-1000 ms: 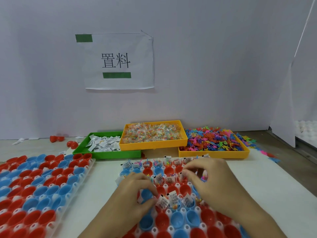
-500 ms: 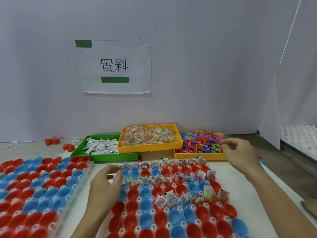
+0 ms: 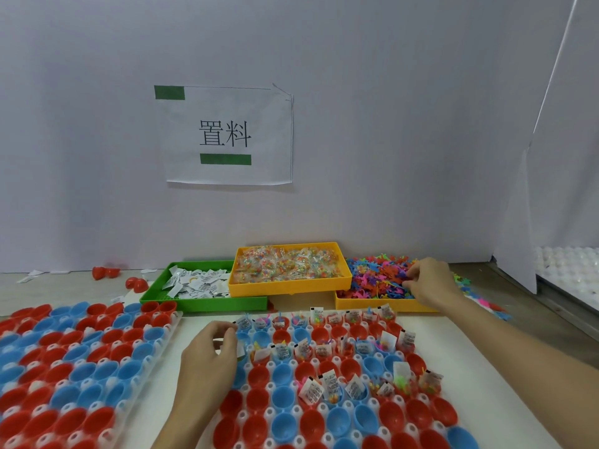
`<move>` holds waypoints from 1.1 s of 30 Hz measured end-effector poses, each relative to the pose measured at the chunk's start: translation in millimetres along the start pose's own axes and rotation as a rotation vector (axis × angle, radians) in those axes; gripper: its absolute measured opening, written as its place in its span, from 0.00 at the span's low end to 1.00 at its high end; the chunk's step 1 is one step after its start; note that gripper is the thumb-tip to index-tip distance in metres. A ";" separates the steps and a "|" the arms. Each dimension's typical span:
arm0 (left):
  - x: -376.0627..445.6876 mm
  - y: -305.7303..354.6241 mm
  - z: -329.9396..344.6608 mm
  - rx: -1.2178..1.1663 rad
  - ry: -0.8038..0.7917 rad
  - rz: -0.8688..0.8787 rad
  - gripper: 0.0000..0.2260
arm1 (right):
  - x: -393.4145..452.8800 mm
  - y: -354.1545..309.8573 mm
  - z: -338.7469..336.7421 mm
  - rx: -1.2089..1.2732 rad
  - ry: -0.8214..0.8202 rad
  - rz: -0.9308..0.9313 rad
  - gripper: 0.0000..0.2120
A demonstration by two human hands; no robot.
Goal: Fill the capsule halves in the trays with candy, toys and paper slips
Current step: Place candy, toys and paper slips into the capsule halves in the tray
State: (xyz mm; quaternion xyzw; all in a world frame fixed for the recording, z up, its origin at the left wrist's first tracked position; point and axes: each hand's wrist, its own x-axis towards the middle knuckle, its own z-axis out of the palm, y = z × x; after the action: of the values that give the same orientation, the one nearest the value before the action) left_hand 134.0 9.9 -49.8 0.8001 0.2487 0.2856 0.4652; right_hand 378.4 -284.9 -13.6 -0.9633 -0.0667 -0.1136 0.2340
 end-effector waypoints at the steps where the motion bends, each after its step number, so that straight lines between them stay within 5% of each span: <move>1: 0.3 0.0 0.1 0.010 -0.004 0.002 0.08 | 1.4 -0.3 0.5 -0.012 0.006 -0.002 0.13; 7: -3.5 5.2 0.2 0.006 -0.016 0.029 0.08 | 2.6 3.9 10.0 0.017 0.084 0.032 0.10; 19: -6.9 11.8 -1.9 0.034 -0.004 0.066 0.05 | -27.6 -3.6 12.5 0.457 0.369 0.061 0.10; 26: -9.7 18.3 -0.7 0.023 0.083 0.216 0.09 | -84.6 -31.4 -22.0 0.918 0.097 -0.104 0.17; 33: -20.0 29.7 -4.9 0.029 0.055 0.400 0.10 | -142.1 -76.3 -46.0 0.874 -0.157 -0.373 0.18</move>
State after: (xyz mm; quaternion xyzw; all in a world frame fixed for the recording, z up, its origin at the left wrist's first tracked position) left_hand 120.3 -13.6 -26.0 0.8321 0.1015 0.3903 0.3807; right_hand 218.7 -249.8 23.9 -0.7520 -0.2974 -0.0421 0.5868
